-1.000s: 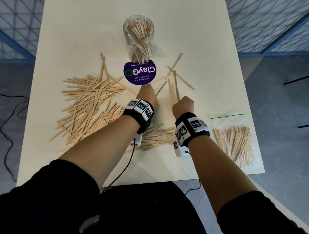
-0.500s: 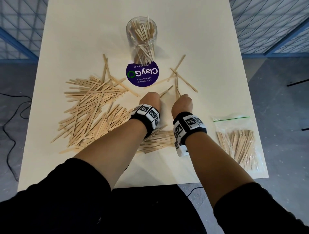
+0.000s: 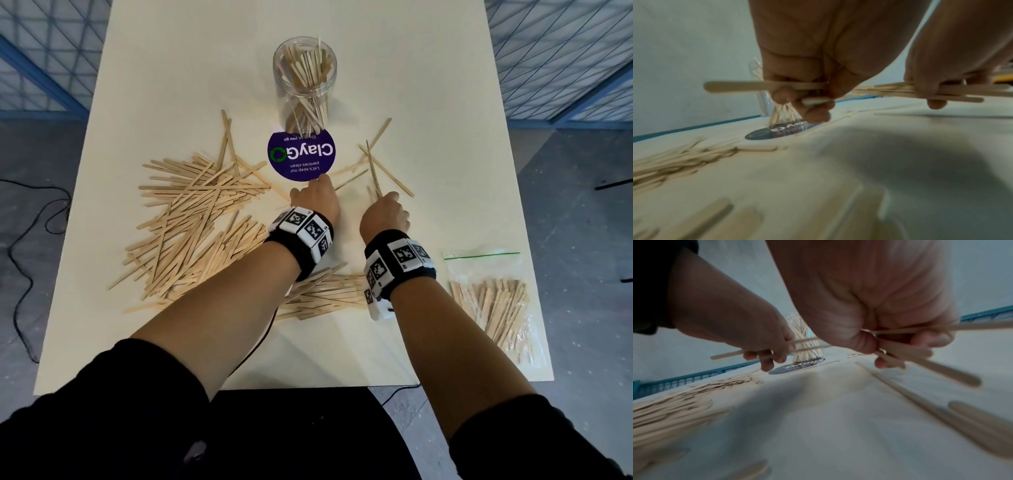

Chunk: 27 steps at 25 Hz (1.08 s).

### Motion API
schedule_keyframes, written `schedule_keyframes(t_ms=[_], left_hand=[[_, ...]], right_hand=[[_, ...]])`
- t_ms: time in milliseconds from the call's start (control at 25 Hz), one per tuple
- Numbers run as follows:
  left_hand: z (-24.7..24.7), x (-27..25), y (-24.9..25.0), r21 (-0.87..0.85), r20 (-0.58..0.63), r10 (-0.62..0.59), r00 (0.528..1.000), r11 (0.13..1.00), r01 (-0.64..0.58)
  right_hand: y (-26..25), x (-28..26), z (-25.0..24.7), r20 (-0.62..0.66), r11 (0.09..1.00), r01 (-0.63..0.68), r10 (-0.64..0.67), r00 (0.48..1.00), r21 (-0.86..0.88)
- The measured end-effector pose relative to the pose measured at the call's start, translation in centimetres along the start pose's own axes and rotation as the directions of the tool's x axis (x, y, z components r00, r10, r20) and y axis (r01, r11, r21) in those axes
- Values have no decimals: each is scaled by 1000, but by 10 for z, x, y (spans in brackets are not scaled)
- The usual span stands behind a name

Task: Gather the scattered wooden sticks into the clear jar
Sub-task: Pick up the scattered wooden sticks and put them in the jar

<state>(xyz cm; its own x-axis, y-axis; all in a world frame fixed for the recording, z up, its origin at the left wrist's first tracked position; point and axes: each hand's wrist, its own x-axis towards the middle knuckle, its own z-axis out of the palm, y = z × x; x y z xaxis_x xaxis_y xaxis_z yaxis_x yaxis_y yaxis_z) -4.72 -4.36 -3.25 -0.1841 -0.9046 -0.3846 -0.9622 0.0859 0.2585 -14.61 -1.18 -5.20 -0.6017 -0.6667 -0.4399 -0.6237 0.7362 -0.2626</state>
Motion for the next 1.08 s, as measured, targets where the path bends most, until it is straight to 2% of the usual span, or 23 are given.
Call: schedule_keyframes(t_ms=[160, 280, 400, 520, 640, 720, 840, 960, 1080], left_hand=[[-19, 13, -10, -136, 13, 5, 1000, 991, -3], [-22, 24, -17, -113, -23, 89, 996, 989, -91], [-19, 37, -17, -57, 31, 150, 988, 987, -148], [-14, 44, -14, 34, 83, 103, 991, 994, -107], [-9, 45, -12, 76, 90, 54, 995, 995, -60], [-5, 46, -12, 61, 92, 8, 996, 998, -14], [-2, 46, -9, 22, 96, -59, 994, 998, 57], [-1, 46, -5, -36, 52, -11, 999, 999, 13], [-3, 47, 3, -6, 38, 35, 999, 999, -35]], right_hand=[[2, 4, 0, 34, 998, 33, -35, 999, 50], [4, 9, 2, 59, 998, 57, -58, 997, 15], [5, 12, 1, 61, 994, 108, -107, 992, -16], [5, 15, -2, 93, 993, 114, -111, 989, -31], [5, 16, -9, 77, 1000, 14, -14, 997, -5], [7, 17, -17, 38, 997, 11, -14, 999, 79], [6, 21, -38, 45, 969, 40, -53, 998, 244], [1, 31, -52, 43, 960, 61, -76, 996, 272], [-2, 35, -51, 93, 982, 89, -106, 990, 169]])
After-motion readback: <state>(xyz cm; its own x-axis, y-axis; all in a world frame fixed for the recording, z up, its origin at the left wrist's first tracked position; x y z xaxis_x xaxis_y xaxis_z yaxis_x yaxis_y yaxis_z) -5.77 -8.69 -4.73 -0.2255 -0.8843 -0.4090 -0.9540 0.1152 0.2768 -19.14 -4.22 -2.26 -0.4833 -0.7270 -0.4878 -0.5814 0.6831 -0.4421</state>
